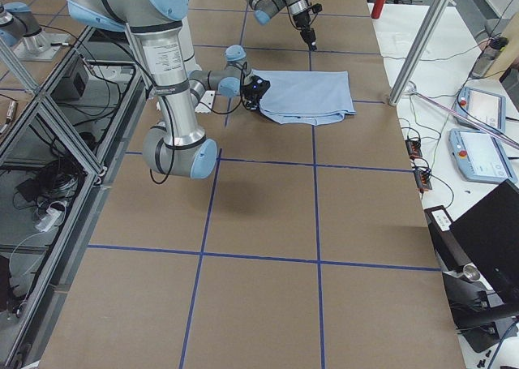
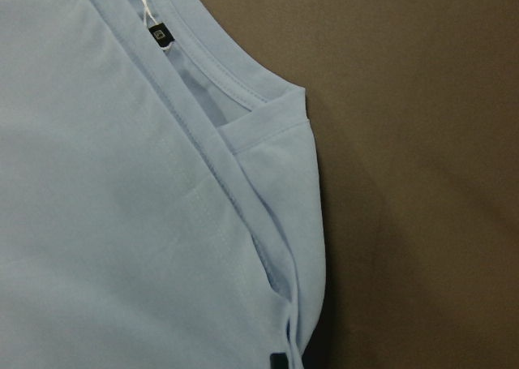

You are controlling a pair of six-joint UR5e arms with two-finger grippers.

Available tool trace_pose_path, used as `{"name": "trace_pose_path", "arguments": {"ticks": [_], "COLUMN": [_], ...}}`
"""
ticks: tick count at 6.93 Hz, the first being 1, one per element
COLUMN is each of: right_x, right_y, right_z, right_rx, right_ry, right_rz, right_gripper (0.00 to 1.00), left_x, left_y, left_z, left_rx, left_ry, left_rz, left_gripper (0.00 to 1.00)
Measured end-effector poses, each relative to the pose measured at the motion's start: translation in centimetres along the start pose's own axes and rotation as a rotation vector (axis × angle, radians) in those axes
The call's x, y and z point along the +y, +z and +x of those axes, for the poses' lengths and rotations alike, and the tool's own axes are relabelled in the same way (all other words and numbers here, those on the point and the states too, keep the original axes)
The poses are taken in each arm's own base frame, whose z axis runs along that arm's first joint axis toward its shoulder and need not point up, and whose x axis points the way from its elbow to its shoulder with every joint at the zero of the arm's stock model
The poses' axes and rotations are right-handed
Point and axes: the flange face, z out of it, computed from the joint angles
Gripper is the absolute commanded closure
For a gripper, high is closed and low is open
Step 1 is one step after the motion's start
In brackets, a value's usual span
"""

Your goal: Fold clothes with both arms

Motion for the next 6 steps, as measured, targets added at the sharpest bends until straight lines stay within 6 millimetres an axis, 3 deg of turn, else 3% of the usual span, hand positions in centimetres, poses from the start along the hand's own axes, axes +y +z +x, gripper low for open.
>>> {"name": "trace_pose_path", "arguments": {"ticks": [2, 4, 6], "right_x": [0.4, 1.1, 1.3], "right_y": [-1.9, -2.0, -2.0], "right_z": [0.2, 0.5, 0.6], "right_rx": [0.000, 0.004, 0.004], "right_ry": [-0.005, -0.012, -0.015], "right_rz": [-0.006, -0.013, -0.018], "right_gripper": [1.00, 1.00, 1.00], "left_x": [7.7, 16.5, 22.8], "left_y": [-1.7, -2.4, -2.1], "left_z": [-3.3, -4.6, -5.7], "left_rx": [-0.016, -0.084, -0.163], "left_ry": [-0.102, -0.184, -0.227], "left_rz": [-0.037, -0.070, -0.107], "left_gripper": [0.46, 0.43, 0.42]}}
